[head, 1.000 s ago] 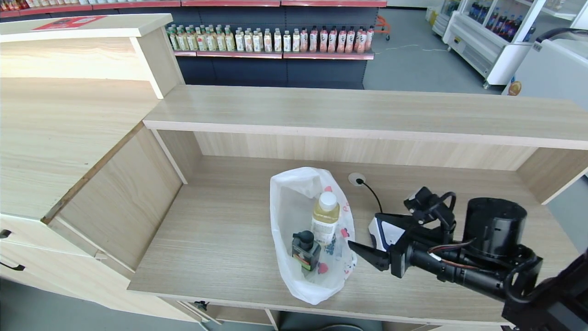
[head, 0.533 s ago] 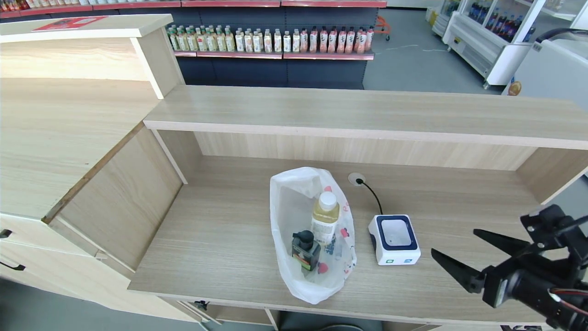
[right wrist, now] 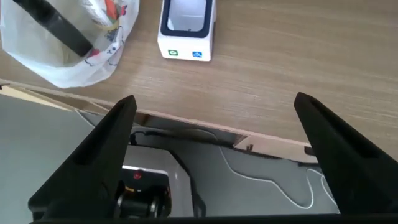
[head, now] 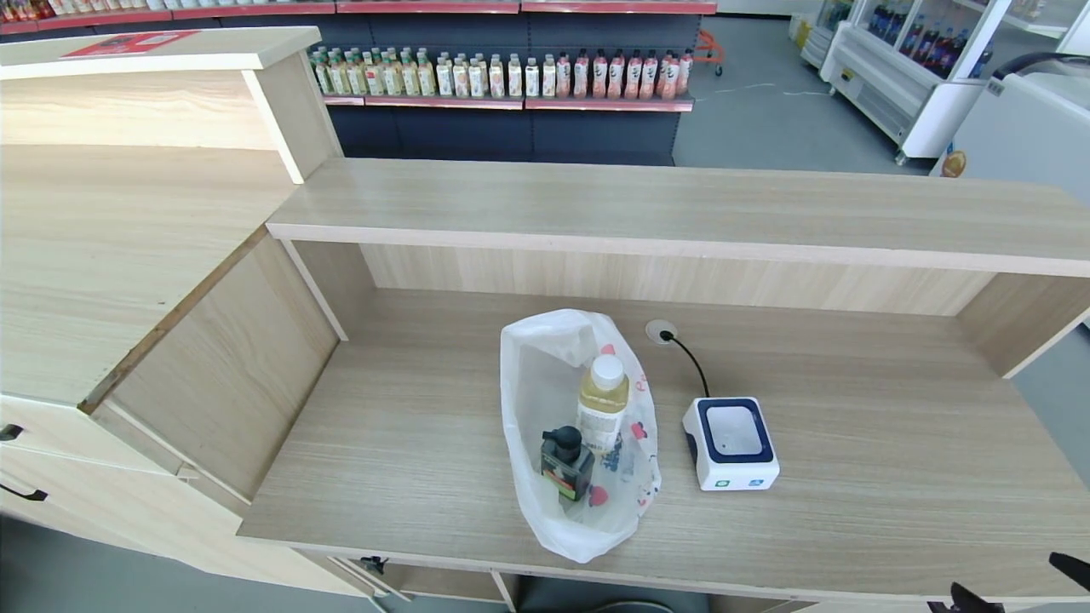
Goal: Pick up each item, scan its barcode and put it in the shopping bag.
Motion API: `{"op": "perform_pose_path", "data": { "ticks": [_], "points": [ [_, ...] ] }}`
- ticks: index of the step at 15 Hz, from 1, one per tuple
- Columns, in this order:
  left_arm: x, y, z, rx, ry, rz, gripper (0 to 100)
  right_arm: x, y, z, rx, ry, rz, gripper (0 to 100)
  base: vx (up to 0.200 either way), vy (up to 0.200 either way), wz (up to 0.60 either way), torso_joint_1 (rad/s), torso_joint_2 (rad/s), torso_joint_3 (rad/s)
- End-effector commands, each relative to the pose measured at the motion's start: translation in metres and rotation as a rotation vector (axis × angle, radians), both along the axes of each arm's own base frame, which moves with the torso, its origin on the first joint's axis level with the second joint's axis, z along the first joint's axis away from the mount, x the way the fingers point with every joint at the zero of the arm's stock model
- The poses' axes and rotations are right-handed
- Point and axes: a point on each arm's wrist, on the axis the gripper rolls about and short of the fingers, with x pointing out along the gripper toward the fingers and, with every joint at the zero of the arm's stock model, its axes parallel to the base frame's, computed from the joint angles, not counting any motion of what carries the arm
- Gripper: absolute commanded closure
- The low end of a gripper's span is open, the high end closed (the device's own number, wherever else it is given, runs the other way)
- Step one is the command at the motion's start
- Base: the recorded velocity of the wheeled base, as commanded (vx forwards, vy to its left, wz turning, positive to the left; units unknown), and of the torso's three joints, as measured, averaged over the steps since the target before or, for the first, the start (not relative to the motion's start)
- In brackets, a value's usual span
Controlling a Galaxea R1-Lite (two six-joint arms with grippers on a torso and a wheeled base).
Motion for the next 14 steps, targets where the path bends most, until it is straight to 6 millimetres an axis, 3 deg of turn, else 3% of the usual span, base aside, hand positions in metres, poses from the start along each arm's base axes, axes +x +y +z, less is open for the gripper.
{"op": "perform_pose_path", "data": {
  "ticks": [1,6,14],
  "points": [
    [0.0,0.0,0.0,0.0,0.0,0.0,0,-0.036,-0.006,-0.009,0.015,-0.139,-0.055,0,0.0,0.0,0.0,0.0,0.0,0.0],
    [0.0,0.0,0.0,0.0,0.0,0.0,0,-0.068,-0.007,-0.029,-0.013,-0.298,-0.154,0,0.0,0.0,0.0,0.0,0.0,0.0],
    [0.0,0.0,0.0,0.0,0.0,0.0,0,-0.069,-0.007,-0.036,0.003,-0.252,-0.15,0,0.0,0.0,0.0,0.0,0.0,0.0]
  ]
}}
